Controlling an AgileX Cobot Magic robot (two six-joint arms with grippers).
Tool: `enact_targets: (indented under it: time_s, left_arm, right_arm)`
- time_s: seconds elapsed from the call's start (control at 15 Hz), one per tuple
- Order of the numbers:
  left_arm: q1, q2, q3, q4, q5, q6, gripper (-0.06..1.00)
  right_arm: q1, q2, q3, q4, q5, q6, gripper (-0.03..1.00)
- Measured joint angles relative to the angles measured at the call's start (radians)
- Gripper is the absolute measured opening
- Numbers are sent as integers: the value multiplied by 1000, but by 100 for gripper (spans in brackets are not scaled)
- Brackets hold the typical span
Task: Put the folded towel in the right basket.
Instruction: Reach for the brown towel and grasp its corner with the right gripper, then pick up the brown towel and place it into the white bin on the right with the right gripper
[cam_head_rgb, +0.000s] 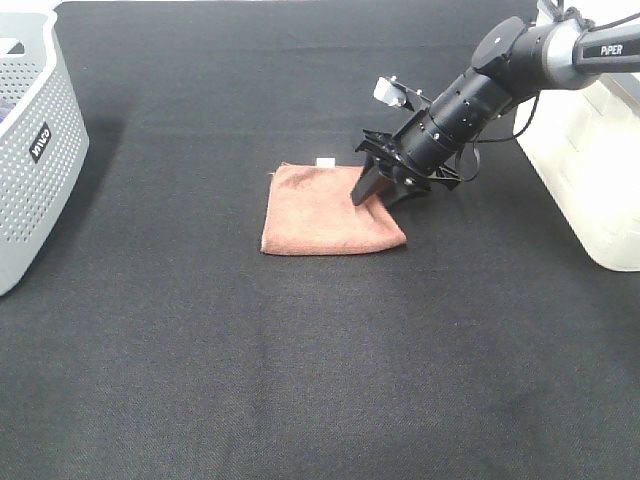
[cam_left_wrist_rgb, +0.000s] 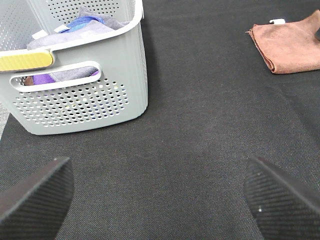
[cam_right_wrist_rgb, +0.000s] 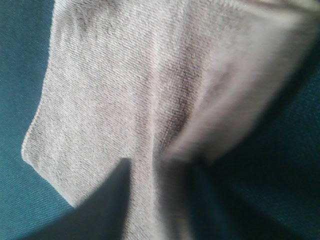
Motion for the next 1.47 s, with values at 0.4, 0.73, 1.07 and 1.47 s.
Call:
enact_targets:
  time_s: [0.4,0.73,1.07,1.47]
  left_arm:
    - [0,0,0,0,0,0,87]
    - [0,0,0,0,0,0,87]
    - [0,0,0,0,0,0,87]
    - [0,0,0,0,0,0,87]
  right_arm:
    - [0,-7,0,-46,-10,-2,0]
    - [0,-154,-4,-78,14,-2,0]
    - [0,-324,-89,-128,118,44,0]
    - [0,-451,-308,-400,244,199,0]
